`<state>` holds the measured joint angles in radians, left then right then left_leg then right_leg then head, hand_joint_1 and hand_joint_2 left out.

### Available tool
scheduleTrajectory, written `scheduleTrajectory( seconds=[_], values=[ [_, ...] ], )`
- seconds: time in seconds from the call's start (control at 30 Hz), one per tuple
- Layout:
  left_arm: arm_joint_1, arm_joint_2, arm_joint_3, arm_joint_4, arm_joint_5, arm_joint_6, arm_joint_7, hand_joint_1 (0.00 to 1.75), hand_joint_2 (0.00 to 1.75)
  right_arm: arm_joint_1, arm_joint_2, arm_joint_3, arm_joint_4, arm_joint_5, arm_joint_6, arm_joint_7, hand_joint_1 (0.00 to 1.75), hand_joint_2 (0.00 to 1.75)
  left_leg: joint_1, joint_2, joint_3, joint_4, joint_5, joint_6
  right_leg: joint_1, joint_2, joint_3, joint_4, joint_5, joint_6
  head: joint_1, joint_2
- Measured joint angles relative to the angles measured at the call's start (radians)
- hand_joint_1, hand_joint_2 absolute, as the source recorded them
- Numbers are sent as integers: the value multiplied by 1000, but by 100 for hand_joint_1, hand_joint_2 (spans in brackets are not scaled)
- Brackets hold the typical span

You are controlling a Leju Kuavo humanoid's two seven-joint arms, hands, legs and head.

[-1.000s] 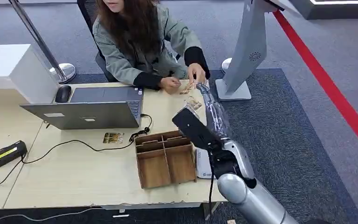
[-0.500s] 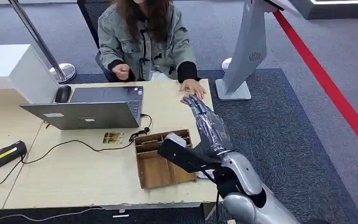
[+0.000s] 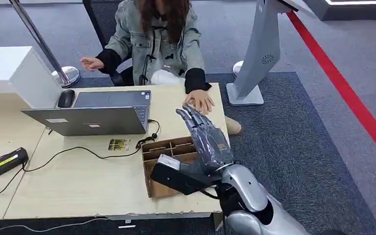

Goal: Pass the card to the sensor for recognition and then transmit it.

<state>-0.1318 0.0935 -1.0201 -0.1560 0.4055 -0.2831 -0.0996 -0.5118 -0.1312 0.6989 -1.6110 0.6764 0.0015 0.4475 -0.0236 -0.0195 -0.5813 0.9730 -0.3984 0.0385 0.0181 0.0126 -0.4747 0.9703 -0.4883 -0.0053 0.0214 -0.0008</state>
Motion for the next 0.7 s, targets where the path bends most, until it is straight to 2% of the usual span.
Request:
scheduleTrajectory(
  seconds=[0.7],
  values=[
    [-1, 0, 0, 0, -13, 0, 0, 0, 0, -12, 26, 42, 15, 12, -22, -17, 21, 175, 0, 0, 0, 0, 0, 0, 0, 0, 0, 0, 0, 0, 0, 0]
  ],
)
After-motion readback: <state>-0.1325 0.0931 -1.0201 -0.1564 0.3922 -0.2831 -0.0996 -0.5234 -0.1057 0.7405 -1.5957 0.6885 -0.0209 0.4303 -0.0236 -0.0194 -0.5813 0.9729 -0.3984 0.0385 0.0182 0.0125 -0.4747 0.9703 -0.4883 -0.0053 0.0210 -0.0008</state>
